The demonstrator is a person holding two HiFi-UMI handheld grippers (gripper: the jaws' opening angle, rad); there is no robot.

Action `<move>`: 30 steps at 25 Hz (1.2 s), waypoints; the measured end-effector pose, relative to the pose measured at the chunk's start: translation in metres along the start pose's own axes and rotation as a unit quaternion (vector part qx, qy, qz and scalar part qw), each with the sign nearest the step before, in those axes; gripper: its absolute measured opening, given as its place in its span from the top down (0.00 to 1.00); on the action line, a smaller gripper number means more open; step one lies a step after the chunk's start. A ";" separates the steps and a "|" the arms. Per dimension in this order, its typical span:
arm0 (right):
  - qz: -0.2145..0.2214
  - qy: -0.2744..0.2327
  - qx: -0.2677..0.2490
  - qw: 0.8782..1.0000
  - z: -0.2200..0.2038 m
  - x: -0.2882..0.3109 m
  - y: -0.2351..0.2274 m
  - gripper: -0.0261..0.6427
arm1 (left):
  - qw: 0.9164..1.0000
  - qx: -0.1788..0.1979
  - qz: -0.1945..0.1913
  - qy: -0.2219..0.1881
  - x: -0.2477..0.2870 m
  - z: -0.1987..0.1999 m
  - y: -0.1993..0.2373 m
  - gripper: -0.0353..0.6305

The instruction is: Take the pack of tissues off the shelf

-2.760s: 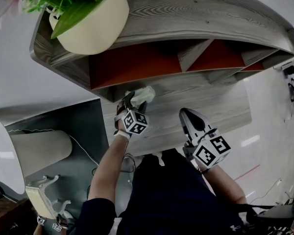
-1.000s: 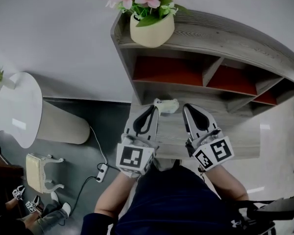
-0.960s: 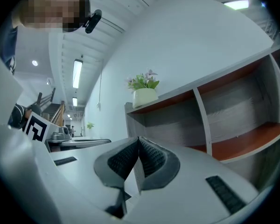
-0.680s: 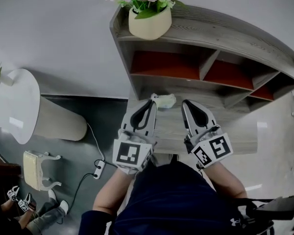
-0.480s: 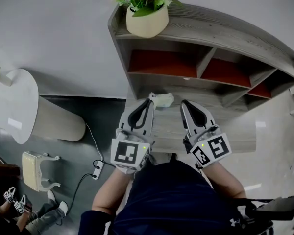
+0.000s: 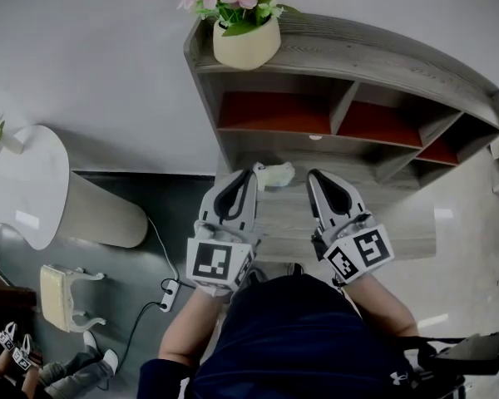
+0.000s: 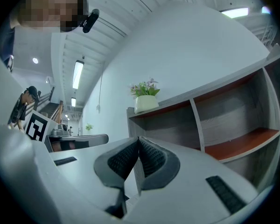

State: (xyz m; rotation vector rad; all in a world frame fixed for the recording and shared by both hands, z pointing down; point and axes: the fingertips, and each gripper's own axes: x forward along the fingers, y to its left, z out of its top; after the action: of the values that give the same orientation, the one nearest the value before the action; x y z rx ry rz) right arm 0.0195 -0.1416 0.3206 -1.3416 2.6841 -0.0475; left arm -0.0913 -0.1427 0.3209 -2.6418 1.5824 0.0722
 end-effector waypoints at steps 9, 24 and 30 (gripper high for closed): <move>-0.001 0.004 -0.008 1.000 -0.002 0.001 0.003 0.94 | 1.000 -0.005 -0.006 0.000 -0.001 -0.004 -0.001 0.90; -0.004 0.008 -0.004 1.000 -0.005 0.005 -0.001 0.94 | 1.000 -0.004 0.000 -0.004 0.002 -0.004 0.003 0.91; -0.004 0.009 0.002 1.000 -0.007 0.007 -0.004 0.94 | 1.000 -0.003 -0.002 0.005 0.004 -0.008 0.004 0.91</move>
State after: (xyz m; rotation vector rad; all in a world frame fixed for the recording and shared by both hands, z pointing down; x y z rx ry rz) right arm 0.0175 -0.1498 0.3270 -1.3567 2.6916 -0.0670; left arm -0.0926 -0.1490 0.3282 -2.6539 1.5829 0.0637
